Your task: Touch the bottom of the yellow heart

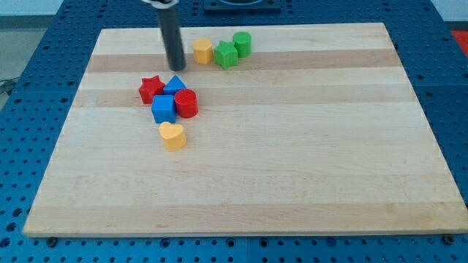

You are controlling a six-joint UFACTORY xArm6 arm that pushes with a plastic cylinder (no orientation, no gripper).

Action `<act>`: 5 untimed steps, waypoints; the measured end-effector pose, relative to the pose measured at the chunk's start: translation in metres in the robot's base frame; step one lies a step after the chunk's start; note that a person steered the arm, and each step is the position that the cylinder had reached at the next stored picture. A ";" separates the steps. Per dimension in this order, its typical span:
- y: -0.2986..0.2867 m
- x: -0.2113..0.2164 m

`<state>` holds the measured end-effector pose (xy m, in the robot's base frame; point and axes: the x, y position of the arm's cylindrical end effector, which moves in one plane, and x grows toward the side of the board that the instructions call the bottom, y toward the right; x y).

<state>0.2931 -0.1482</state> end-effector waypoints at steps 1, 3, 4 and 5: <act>-0.047 -0.019; -0.106 0.126; -0.090 0.205; -0.012 0.218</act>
